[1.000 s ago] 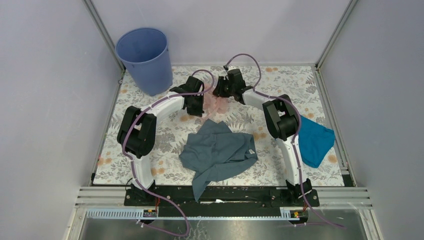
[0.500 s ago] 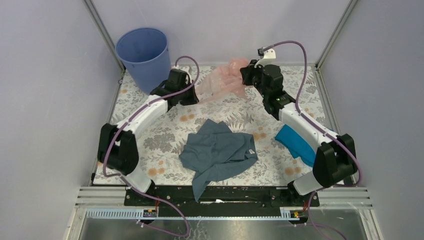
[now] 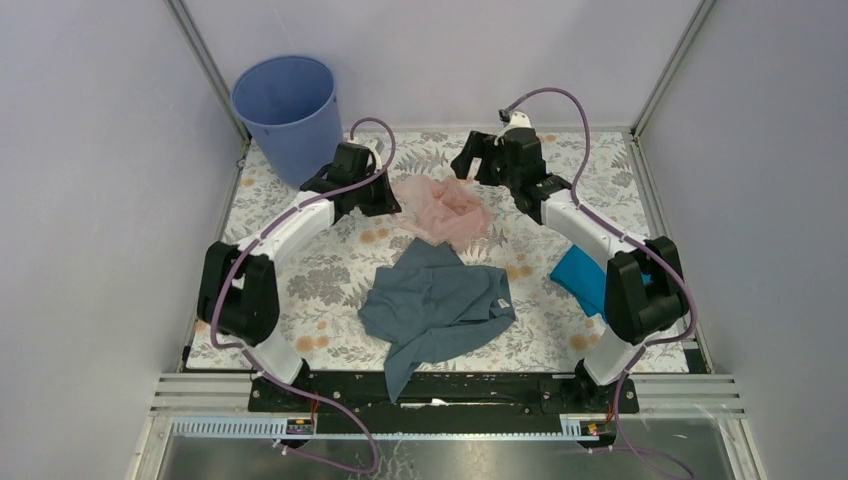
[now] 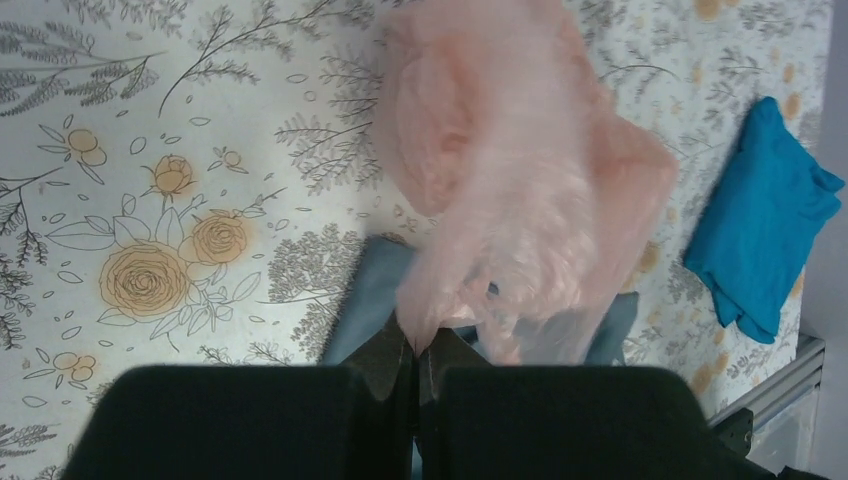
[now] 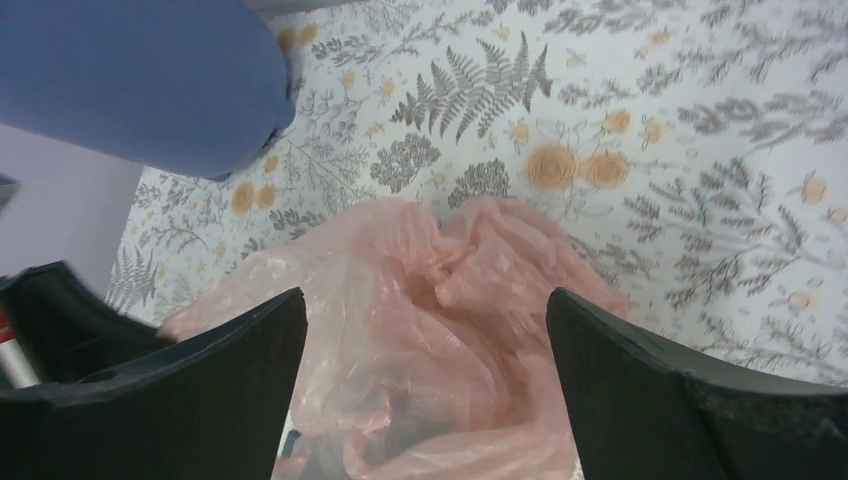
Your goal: Put the trash bags into the trash bin
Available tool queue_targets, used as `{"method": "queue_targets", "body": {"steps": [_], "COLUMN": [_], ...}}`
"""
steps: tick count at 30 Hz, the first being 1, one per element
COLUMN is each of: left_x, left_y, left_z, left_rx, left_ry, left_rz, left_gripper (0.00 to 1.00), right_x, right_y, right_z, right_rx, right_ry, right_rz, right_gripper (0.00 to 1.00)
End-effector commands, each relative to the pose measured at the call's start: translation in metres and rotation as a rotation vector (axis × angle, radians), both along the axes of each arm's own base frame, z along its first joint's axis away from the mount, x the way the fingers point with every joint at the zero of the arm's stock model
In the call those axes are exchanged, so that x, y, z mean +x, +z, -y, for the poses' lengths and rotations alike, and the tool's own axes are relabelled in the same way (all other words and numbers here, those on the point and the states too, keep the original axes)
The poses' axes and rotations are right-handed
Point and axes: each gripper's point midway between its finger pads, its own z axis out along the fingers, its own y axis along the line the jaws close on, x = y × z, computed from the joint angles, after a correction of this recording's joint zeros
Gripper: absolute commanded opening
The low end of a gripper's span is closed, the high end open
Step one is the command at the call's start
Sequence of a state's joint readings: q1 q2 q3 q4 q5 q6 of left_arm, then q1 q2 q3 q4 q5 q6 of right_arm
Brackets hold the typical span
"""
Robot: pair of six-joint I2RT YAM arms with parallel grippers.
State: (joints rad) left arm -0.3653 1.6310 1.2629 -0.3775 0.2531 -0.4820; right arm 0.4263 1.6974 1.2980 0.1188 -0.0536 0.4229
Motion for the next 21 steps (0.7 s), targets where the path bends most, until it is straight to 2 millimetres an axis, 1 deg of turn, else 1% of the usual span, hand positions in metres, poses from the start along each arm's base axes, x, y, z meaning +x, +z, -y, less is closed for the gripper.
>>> {"method": "queue_targets", "body": {"steps": [1,3,4,7,9,10,11,13,14,15,17,19,21], "left_x": [0.011,0.013,0.014,0.019,0.021,0.023,0.025,0.03,0.032,0.033,0.035,0.036,0.037], "left_y": [-0.014,-0.021,-0.023,-0.028,-0.031,-0.031,-0.031,-0.031,-0.03,-0.03,-0.029,-0.027,-0.017], "left_z": [-0.005,-0.009,-0.011,-0.018,-0.022,-0.026,-0.03,-0.042,-0.048,-0.053,-0.057,-0.055,-0.052], "left_rx": [-0.033,-0.04,-0.038,-0.02,-0.014,-0.007,0.004,0.046,0.066,0.086,0.104,0.101,0.101], "left_ry": [0.029,0.04,0.045,0.069,0.084,0.094,0.107,0.146,0.165,0.18,0.192,0.181,0.167], "left_rz": [-0.073,-0.093,-0.096,-0.098,-0.102,-0.102,-0.097,-0.081,-0.074,-0.063,-0.051,-0.042,-0.006], "left_gripper": [0.0,0.0,0.0,0.0,0.0,0.0,0.0,0.0,0.0,0.0,0.0,0.09,0.22], "right_x": [-0.016,-0.019,-0.019,-0.017,-0.016,-0.014,-0.014,-0.013,-0.012,-0.011,-0.008,-0.006,-0.004], "right_y": [0.011,-0.003,-0.013,-0.052,-0.076,-0.085,-0.091,-0.102,-0.106,-0.113,-0.123,-0.129,-0.131], "right_z": [0.009,0.021,0.026,0.044,0.066,0.078,0.082,0.09,0.09,0.085,0.074,0.066,0.066], "right_rx": [0.13,0.16,0.169,0.137,0.098,0.105,0.132,0.205,0.232,0.242,0.259,0.284,0.28], "right_ry": [-0.081,-0.125,-0.14,-0.191,-0.265,-0.291,-0.291,-0.28,-0.266,-0.241,-0.181,-0.147,-0.145], "right_rz": [-0.034,-0.041,-0.057,-0.134,-0.182,-0.198,-0.21,-0.236,-0.243,-0.254,-0.273,-0.291,-0.292], "right_gripper": [0.99,1.0,1.0,0.99,0.97,0.96,0.94,0.86,0.84,0.81,0.8,0.79,0.78]}}
